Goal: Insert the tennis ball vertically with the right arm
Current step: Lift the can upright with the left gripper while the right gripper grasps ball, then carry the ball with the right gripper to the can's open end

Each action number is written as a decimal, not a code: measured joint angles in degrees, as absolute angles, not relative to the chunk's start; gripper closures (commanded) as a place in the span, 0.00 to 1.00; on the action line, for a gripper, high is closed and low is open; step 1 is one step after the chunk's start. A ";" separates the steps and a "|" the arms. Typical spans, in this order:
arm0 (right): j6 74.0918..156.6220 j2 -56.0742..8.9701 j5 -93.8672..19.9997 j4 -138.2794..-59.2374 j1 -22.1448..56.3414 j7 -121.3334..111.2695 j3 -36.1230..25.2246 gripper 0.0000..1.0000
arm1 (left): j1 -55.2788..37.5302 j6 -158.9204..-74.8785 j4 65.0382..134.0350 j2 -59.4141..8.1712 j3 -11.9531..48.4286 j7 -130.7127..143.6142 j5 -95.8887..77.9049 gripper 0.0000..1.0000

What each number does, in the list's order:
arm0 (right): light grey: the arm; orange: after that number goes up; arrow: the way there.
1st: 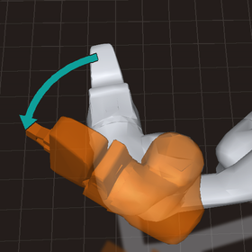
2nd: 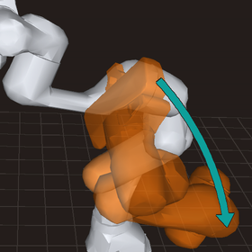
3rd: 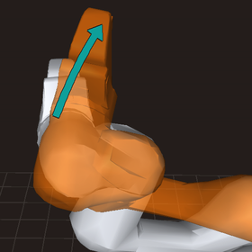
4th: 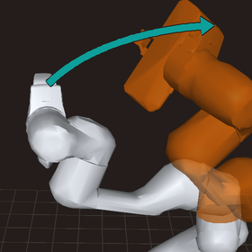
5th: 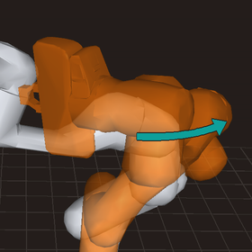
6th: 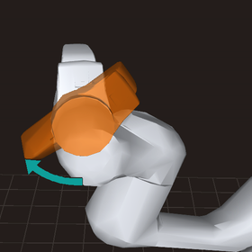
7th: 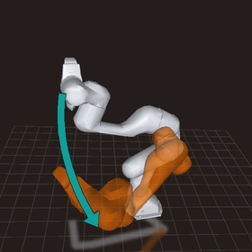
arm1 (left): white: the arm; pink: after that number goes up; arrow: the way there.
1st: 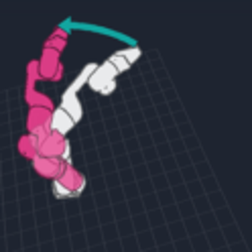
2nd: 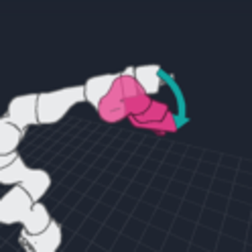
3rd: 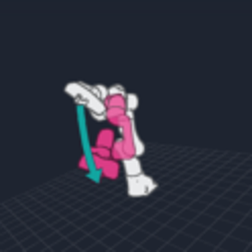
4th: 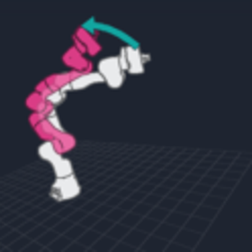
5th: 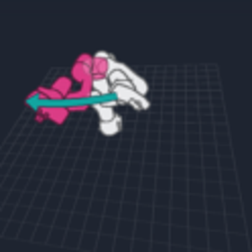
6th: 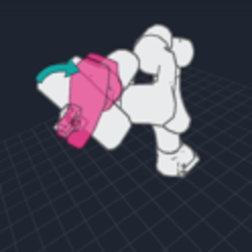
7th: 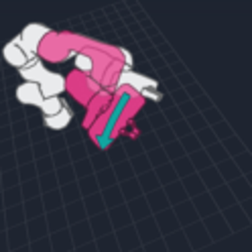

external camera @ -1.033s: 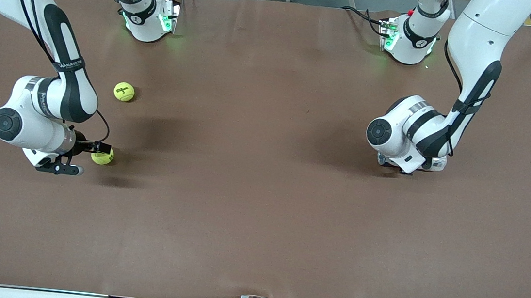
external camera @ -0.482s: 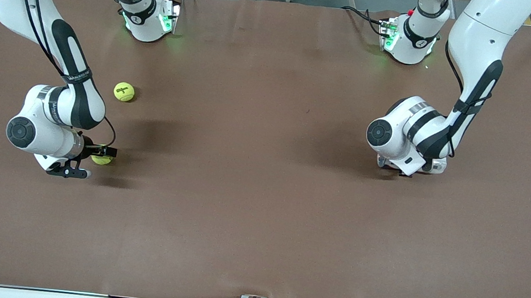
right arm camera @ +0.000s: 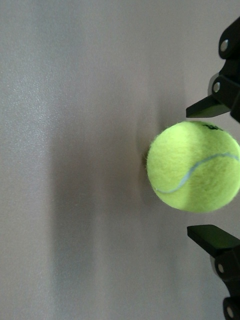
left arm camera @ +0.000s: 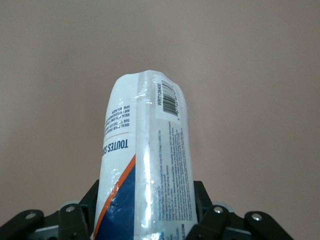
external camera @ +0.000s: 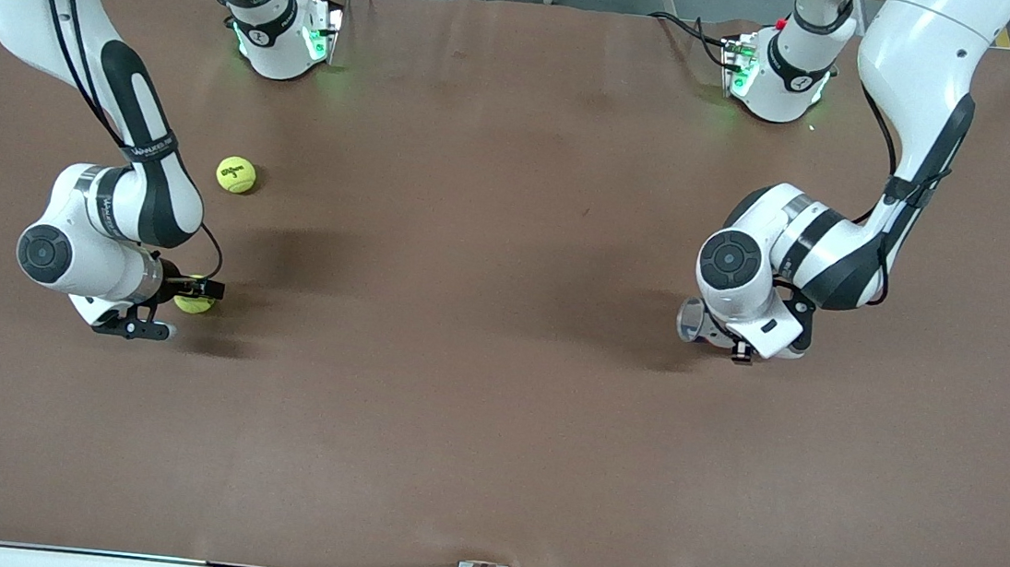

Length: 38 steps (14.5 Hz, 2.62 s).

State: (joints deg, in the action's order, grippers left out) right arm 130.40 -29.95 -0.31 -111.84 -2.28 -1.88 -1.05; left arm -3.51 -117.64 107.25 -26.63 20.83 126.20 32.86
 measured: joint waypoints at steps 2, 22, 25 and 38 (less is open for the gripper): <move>130.50 -30.49 -0.31 -111.56 -2.27 -1.88 -1.04 0.36 | -4.71 -117.62 104.79 -26.71 21.21 125.58 30.15 0.28; 101.87 -22.18 -4.11 -99.26 1.20 -3.13 0.12 0.63 | -24.28 -133.69 82.09 -41.24 22.24 119.34 -3.42 0.28; 97.69 -17.75 -5.88 -99.31 6.80 5.63 0.45 0.63 | -26.14 -138.04 82.01 -42.13 22.44 113.68 -9.10 0.28; 91.56 -10.91 -15.89 -93.66 25.00 35.63 0.75 0.62 | -28.72 -152.28 84.31 -46.13 23.71 92.35 -37.15 0.29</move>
State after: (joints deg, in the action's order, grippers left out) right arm 91.56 -10.91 -15.89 -93.66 25.00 35.63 0.75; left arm -28.72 -152.28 84.31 -46.13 23.71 92.35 -37.15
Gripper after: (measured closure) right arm 0.322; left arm 0.286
